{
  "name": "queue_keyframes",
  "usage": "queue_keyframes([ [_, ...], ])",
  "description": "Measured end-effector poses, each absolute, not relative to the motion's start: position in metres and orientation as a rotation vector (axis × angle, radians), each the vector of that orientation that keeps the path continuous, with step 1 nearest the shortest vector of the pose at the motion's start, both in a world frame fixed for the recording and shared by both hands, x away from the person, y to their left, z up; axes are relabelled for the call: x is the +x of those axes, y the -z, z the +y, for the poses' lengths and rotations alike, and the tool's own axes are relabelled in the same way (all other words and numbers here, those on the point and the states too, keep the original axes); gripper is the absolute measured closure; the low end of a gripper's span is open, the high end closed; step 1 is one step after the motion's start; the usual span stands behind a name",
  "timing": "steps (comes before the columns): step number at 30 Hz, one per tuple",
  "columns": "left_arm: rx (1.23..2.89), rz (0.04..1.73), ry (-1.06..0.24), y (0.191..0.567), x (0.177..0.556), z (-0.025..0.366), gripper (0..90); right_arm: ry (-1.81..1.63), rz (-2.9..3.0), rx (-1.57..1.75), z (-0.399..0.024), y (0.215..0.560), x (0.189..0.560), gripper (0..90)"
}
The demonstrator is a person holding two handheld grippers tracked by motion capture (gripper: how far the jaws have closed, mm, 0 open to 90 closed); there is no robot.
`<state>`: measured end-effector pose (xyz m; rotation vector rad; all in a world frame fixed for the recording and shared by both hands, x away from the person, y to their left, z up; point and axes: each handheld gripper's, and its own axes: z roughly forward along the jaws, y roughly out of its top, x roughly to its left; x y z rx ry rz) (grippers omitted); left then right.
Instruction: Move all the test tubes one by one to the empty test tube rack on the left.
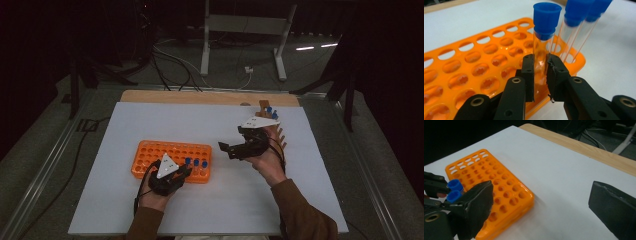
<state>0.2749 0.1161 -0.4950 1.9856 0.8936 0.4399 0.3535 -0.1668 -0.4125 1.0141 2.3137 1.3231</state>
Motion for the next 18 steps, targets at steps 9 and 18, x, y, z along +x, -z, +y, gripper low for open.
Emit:
queue_keyframes([
  [9,1.997,0.89,-0.467,0.495,0.272,0.113,78.1,-1.317,2.295,1.032,-0.175,0.416,0.353,6.4],
  [18,1.942,0.906,-0.398,0.492,0.275,0.121,64.5,-1.31,2.267,1.043,-0.182,0.415,0.356,6.3],
])
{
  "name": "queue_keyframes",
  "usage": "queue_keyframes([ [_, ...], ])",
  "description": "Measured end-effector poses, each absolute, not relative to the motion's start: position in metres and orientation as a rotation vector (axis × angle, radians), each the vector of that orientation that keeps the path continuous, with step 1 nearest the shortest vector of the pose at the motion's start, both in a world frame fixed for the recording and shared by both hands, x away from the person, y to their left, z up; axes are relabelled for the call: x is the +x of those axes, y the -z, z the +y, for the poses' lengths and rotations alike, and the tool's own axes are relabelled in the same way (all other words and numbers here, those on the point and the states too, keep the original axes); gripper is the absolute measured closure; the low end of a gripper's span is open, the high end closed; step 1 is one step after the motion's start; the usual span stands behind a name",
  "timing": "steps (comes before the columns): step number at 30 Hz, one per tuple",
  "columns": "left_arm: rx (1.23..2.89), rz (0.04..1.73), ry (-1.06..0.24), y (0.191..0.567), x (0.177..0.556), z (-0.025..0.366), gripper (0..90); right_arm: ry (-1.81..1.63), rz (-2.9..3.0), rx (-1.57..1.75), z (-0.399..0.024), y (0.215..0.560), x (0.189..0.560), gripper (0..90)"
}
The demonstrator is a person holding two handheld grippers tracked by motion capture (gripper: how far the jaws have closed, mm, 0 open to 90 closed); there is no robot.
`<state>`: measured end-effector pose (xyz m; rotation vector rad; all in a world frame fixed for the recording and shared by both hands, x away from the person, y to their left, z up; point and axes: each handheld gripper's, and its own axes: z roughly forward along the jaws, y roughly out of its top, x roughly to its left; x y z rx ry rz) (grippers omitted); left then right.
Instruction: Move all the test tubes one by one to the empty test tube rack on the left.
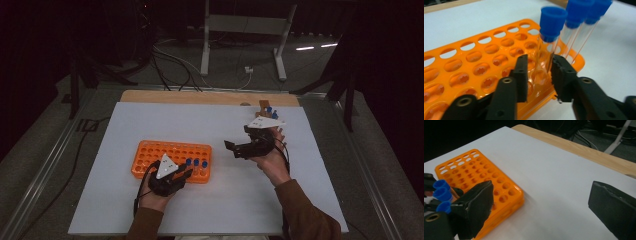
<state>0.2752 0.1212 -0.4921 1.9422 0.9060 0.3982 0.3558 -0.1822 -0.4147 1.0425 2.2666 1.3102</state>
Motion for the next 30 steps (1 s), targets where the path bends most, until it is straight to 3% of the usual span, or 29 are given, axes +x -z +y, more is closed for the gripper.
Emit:
queue_keyframes([
  [11,1.811,0.912,-0.37,0.478,0.275,0.144,40.6,-1.283,2.197,1.072,-0.204,0.41,0.363,5.5],
  [16,1.815,0.941,-0.416,0.474,0.274,0.147,17.9,-1.263,2.138,1.12,-0.219,0.409,0.37,5.6],
  [22,1.798,0.976,-0.417,0.472,0.275,0.153,2.4,-1.24,2.074,1.164,-0.24,0.404,0.379,5.7],
  [30,1.781,0.992,-0.428,0.473,0.276,0.157,0.7,-1.212,1.969,1.257,-0.271,0.397,0.394,6.7],
])
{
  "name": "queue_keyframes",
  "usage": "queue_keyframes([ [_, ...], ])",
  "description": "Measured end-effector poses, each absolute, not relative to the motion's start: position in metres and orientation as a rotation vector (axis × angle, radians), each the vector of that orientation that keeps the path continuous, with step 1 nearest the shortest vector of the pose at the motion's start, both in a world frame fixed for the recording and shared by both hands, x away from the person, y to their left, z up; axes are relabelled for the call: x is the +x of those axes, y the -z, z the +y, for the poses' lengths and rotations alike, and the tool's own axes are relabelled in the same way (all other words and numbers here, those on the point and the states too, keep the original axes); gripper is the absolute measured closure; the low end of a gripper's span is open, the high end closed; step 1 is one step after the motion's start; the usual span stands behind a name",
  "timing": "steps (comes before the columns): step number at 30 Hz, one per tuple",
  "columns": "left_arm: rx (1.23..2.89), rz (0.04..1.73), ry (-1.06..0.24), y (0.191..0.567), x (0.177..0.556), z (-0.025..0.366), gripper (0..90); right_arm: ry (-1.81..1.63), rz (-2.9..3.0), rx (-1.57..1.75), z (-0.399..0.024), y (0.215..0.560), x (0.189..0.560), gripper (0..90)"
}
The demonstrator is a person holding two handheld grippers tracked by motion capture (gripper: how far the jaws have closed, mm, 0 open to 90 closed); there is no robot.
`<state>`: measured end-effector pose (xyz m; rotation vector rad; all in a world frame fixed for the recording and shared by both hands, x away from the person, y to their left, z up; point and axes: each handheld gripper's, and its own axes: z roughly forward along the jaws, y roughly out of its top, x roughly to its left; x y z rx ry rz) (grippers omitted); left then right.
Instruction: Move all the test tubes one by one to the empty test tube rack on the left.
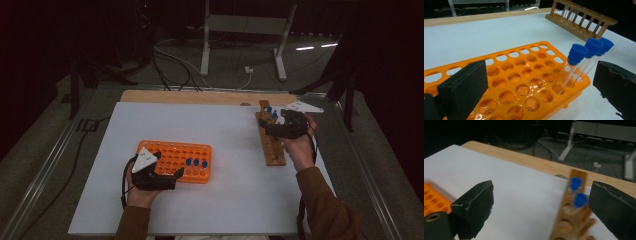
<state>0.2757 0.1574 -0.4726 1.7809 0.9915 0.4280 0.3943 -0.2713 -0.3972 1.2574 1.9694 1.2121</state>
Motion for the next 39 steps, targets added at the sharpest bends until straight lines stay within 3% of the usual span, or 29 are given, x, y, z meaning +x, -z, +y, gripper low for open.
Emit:
queue_keyframes([
  [14,1.762,1.022,-0.427,0.474,0.277,0.162,0.7,-1.126,1.937,1.387,-0.294,0.42,0.427,22.4],
  [18,1.757,1.026,-0.426,0.475,0.277,0.163,0.7,-1.088,1.949,1.394,-0.291,0.429,0.433,32.8],
  [28,1.744,1.041,-0.428,0.475,0.277,0.166,0.7,-1.031,1.984,1.375,-0.284,0.445,0.442,72.1],
  [39,1.74,1.043,-0.428,0.475,0.277,0.166,0.7,-0.989,1.993,1.336,-0.274,0.448,0.444,75.4],
])
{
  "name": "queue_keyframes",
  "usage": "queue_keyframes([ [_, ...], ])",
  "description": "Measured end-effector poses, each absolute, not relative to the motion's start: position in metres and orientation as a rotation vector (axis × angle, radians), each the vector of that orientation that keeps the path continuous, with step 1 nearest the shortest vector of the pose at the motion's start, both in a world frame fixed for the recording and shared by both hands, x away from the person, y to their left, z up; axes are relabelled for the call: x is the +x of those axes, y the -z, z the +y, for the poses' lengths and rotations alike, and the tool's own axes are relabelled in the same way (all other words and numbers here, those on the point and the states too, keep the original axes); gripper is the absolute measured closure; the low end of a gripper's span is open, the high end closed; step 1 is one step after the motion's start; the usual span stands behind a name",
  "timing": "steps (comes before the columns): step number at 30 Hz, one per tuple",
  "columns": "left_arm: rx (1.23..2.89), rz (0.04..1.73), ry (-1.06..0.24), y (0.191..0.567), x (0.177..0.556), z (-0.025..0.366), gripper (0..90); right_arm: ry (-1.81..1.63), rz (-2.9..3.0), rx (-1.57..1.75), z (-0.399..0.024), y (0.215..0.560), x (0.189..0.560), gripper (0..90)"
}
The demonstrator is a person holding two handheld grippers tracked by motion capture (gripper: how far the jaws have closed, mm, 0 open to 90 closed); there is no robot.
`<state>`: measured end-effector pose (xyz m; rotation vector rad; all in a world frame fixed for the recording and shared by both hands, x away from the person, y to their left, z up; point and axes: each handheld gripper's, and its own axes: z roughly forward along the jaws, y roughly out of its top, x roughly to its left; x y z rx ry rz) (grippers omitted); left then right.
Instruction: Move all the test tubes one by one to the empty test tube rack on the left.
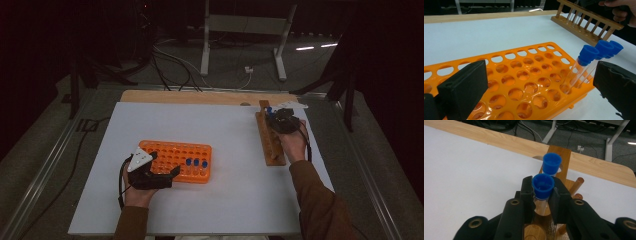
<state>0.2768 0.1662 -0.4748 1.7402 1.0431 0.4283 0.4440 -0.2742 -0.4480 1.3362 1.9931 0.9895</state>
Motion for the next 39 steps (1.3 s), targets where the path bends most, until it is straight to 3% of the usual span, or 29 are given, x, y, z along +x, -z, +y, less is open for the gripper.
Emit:
queue_keyframes([
  [13,1.733,1.045,-0.428,0.475,0.277,0.166,0.8,-1.03,1.956,1.364,-0.278,0.446,0.441,76.4],
  [39,1.714,1.043,-0.454,0.471,0.276,0.168,1.4,-1.115,1.859,1.27,-0.287,0.396,0.419,76.5],
])
